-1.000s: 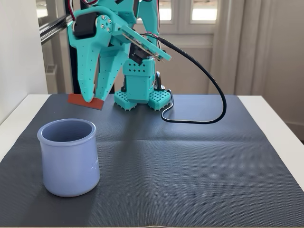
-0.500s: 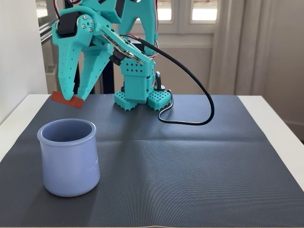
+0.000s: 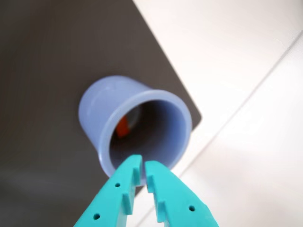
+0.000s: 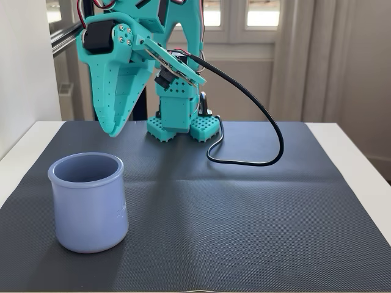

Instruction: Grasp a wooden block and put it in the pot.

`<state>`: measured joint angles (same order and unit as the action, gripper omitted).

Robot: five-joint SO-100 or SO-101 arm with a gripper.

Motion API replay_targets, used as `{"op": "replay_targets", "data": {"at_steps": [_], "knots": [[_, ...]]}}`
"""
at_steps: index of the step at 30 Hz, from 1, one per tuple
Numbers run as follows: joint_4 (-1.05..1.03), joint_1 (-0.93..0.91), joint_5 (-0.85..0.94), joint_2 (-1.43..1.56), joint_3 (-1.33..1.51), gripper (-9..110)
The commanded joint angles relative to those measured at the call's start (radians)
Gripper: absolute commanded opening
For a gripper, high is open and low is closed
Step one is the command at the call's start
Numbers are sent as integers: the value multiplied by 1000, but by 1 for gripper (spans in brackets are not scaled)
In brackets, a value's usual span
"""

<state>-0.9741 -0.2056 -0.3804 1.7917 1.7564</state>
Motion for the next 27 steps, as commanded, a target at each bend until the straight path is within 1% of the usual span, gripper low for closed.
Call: {"op": "replay_targets", "data": {"at_steps": [1, 5, 11, 13, 20, 22, 27], "knots": [[-2, 14, 48, 121, 67, 0], [11, 49, 153, 350, 229, 0], [17, 126, 379, 683, 482, 0], [14, 141, 422, 779, 584, 0], [12, 155, 417, 1078, 894, 0], [11, 155, 388, 1143, 966, 0], [9, 156, 379, 1269, 1112, 0]]}}
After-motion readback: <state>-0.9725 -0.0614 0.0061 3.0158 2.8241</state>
